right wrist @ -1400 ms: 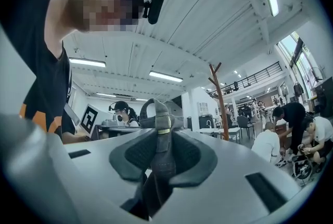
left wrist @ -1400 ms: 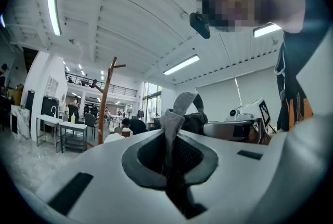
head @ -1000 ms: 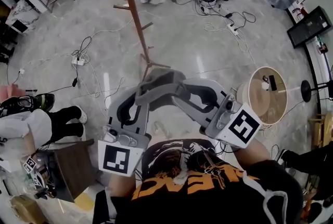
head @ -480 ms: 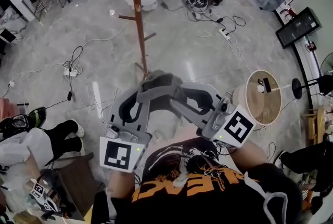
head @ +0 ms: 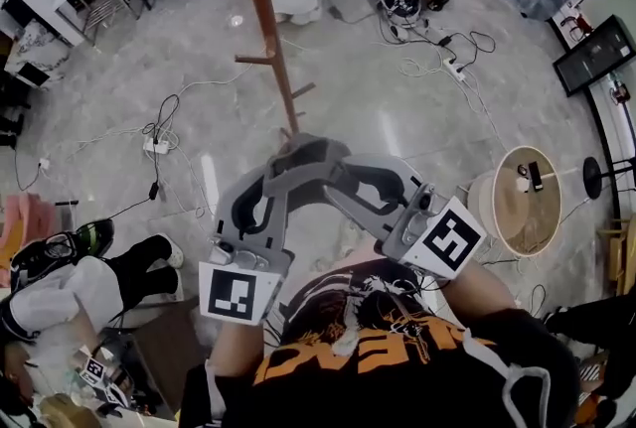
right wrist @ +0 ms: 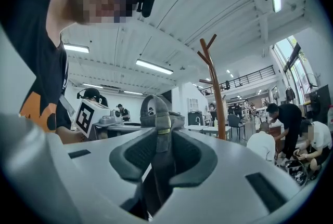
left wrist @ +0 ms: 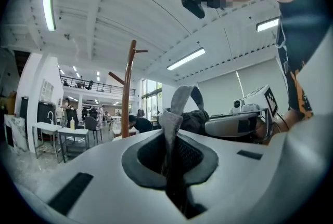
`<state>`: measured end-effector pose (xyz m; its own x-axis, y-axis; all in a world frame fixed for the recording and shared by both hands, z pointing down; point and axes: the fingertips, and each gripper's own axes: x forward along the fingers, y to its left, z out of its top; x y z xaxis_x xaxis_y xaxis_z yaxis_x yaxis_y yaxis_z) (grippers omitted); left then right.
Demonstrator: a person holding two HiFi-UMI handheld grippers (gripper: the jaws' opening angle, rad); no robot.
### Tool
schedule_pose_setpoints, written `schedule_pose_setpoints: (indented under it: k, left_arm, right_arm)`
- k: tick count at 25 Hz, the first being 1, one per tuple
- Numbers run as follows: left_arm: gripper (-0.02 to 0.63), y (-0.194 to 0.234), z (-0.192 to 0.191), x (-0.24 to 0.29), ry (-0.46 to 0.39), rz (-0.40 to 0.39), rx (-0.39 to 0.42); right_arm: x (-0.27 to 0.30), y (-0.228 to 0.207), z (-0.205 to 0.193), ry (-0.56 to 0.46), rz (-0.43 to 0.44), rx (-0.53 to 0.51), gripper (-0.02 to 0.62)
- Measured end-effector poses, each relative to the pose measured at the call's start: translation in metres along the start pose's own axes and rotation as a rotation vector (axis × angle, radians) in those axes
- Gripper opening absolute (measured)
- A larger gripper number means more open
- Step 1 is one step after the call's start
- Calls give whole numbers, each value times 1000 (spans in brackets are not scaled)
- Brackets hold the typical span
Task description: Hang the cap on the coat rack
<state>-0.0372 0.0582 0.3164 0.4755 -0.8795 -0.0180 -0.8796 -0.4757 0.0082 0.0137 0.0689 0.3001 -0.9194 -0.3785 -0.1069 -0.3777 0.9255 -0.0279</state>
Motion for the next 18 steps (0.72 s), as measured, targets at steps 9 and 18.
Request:
schedule_pose_setpoints:
  k: [9,18]
  left_arm:
    - [32,24,-8,64,1,72,24]
    - [32,66,-15,100,-4,74,9]
  right_arm:
    - [11,-76,-9,-11,87,7,98]
    - [50,-115,-17,-15,66,13,98]
